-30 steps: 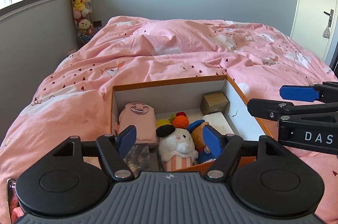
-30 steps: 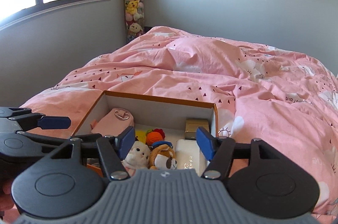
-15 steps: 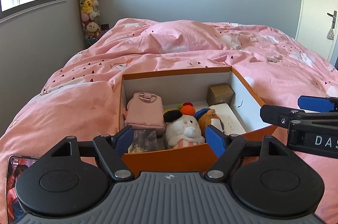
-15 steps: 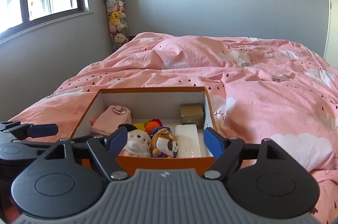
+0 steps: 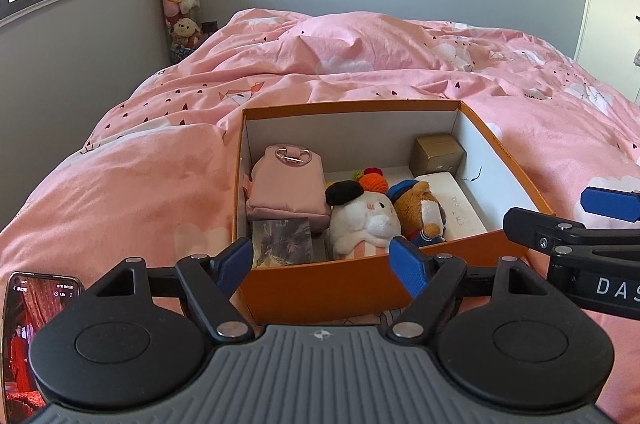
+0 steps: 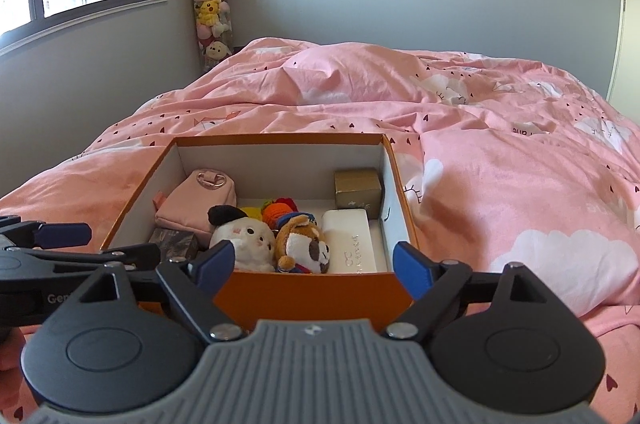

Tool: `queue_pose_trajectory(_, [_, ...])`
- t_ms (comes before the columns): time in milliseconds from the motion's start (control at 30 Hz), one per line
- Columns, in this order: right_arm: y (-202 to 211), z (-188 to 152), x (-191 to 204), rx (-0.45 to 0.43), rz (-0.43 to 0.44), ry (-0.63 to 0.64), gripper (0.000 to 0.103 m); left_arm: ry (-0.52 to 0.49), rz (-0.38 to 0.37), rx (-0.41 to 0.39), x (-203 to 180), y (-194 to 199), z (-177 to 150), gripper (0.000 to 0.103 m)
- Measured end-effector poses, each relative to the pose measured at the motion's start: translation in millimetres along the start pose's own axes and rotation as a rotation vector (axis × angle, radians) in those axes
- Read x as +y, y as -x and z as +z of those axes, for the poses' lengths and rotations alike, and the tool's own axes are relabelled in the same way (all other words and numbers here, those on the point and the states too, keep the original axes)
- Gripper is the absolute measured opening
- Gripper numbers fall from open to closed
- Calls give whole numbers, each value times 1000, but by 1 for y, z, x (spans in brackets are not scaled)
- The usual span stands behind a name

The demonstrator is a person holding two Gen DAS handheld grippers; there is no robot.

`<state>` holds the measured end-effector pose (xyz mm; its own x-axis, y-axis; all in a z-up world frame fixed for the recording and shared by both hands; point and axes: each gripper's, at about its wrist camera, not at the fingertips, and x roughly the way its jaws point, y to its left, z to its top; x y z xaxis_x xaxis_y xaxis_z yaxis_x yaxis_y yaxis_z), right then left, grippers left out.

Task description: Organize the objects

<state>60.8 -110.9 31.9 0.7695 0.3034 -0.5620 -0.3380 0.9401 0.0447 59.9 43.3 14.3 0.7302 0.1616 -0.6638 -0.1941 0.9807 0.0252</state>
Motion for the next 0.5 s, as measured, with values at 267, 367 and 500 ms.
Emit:
queue_pose_trajectory(267, [-3,-1,3,4,-2,17,88,17,19,2,5,-1,0,90])
queue_pose_trajectory(367, [-4,-1,1,7,-9,8,88,18,15,5,5,-2,0,90])
queue_pose_trajectory(500, [-4,-2,0,7,-11,3,91,15,13,5,4,-1,0,90])
